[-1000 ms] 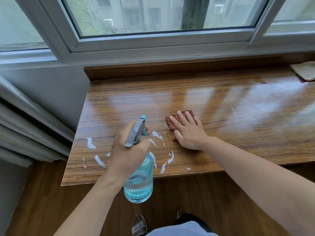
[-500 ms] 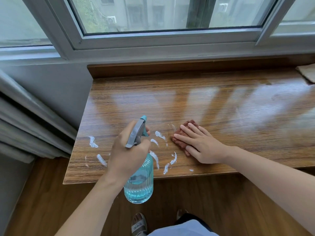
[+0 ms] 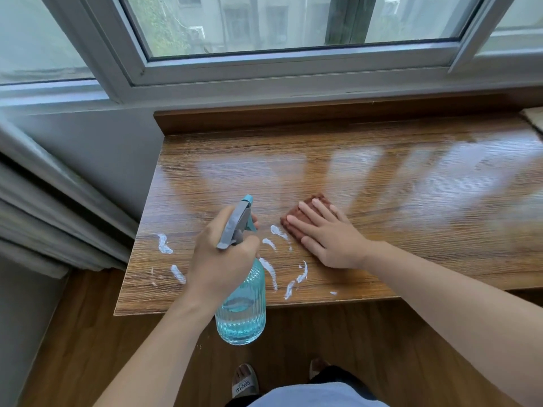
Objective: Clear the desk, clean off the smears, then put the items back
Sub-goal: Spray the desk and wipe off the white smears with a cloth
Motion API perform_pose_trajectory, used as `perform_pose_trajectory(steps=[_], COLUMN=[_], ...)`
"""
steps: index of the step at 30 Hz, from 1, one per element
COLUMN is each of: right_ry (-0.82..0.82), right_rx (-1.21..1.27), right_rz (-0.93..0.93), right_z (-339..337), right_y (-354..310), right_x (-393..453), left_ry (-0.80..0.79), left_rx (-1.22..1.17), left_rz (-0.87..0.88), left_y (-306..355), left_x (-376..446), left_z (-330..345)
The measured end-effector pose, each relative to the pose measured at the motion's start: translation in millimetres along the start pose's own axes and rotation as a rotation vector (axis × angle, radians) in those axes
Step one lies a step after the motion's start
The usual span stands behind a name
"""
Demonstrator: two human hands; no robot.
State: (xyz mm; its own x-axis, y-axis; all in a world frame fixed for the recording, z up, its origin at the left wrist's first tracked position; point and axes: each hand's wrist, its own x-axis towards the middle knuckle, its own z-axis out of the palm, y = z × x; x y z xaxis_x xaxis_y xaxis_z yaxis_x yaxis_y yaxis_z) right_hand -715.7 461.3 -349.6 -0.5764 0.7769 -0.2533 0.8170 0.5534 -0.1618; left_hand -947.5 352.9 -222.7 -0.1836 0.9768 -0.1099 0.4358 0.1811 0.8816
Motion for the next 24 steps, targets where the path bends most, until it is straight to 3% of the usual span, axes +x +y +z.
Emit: perform_pose_trajectory(steps=[5, 15, 21, 24], right_ry=[-0.015, -0.025, 0.019, -0.01], right_rx=[-0.012, 0.114, 0.022, 0.012], right_rz=[-0.066, 0.255, -0.001, -0.044], right_z=[8, -20, -3, 4], right_y=[11, 13, 11, 17], right_x=[-46, 80, 8, -37], left_ry=[0.001, 0.054, 0.031, 0.024], left_rx=[0.015, 0.053, 0.035, 0.022], left_rz=[-0.011, 0.008, 0.028, 0.033], left_y=[-3, 1, 4, 3], left_x=[8, 16, 15, 16], left_z=[3, 3, 5, 5])
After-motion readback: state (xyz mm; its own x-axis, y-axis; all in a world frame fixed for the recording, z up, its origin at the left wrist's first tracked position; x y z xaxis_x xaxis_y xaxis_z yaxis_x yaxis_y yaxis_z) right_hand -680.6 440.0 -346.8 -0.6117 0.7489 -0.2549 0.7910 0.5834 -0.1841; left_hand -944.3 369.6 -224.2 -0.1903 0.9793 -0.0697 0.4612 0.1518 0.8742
